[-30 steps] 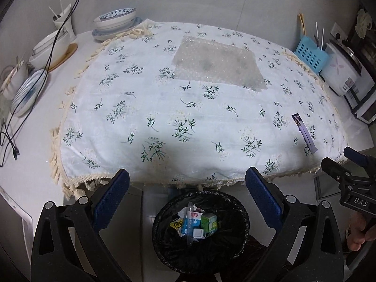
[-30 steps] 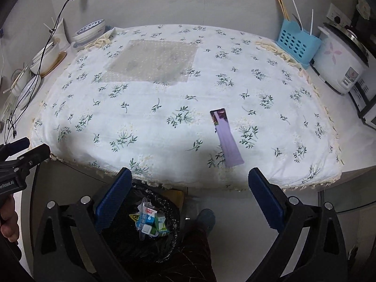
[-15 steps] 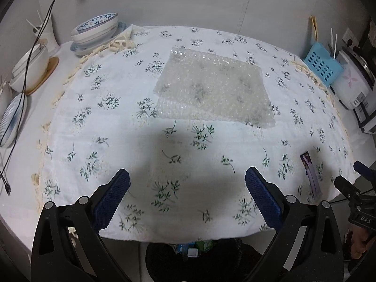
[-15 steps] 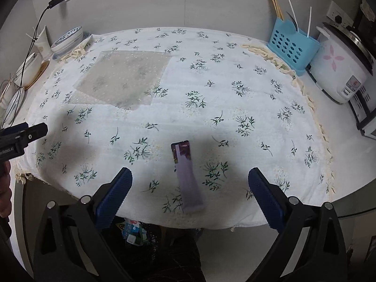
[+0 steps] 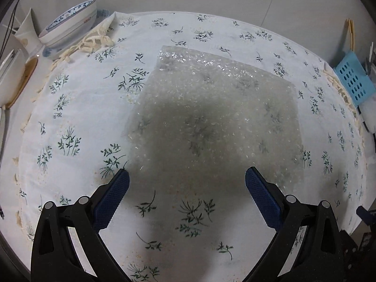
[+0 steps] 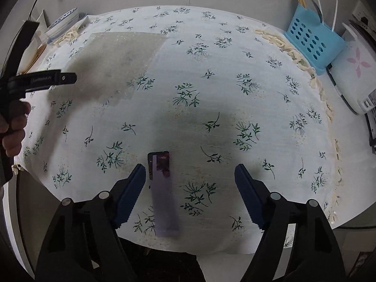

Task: Collect trash
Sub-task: 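Grasp the purple packet with the right tool while the left tool grasps the bubble wrap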

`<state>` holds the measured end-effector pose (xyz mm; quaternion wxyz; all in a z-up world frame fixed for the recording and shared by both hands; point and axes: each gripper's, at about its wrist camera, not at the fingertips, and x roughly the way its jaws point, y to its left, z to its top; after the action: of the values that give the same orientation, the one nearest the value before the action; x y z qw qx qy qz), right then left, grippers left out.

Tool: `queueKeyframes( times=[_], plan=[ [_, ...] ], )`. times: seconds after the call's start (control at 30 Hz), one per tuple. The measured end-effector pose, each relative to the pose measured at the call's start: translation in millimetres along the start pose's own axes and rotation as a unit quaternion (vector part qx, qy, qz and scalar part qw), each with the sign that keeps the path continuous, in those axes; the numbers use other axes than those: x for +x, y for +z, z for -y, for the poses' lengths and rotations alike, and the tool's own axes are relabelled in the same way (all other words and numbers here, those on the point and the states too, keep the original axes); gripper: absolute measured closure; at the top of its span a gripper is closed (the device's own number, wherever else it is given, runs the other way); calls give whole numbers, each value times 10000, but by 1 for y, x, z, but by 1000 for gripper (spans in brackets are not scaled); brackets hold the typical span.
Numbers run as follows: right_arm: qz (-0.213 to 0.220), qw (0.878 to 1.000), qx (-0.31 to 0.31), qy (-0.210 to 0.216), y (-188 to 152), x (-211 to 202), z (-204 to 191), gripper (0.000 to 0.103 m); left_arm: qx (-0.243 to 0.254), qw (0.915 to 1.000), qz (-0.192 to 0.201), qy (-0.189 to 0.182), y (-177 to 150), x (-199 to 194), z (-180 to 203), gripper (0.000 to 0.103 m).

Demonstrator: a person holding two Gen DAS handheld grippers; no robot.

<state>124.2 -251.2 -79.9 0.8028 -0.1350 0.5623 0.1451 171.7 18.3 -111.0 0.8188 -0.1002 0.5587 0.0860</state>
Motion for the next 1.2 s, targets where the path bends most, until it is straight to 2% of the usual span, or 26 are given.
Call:
queueKeyframes(
  times=[0.23, 0.37, 0.57, 0.7, 1.07, 1.13, 1.2],
  plan=[
    [-453, 9987, -146, 158, -6, 22, -15, 47, -36, 9989, -352, 296, 11, 28, -3, 6],
    [-629, 9977, -114, 219, -7, 30, -17, 58, -63, 9984, -431, 363, 15, 30, -2, 6],
    [-787, 9966, -91, 223, -6, 35, -22, 73, -54, 9972, -580, 471, 19, 31, 6, 16],
    [-888, 9956, -110, 283, -5, 37, -29, 83, 52, 9967, -661, 474, 21, 27, 17, 33],
    [-1022, 9939, 105, 401, 3, 44, -26, 85, 392, 9955, -754, 416, 25, 25, 41, 69],
    [-1016, 9940, 121, 394, 5, 45, -26, 85, 460, 9951, -783, 397, 26, 24, 44, 81],
    [-1010, 9941, 126, 385, 6, 47, -26, 86, 473, 9951, -784, 372, 27, 24, 45, 88]
  ],
)
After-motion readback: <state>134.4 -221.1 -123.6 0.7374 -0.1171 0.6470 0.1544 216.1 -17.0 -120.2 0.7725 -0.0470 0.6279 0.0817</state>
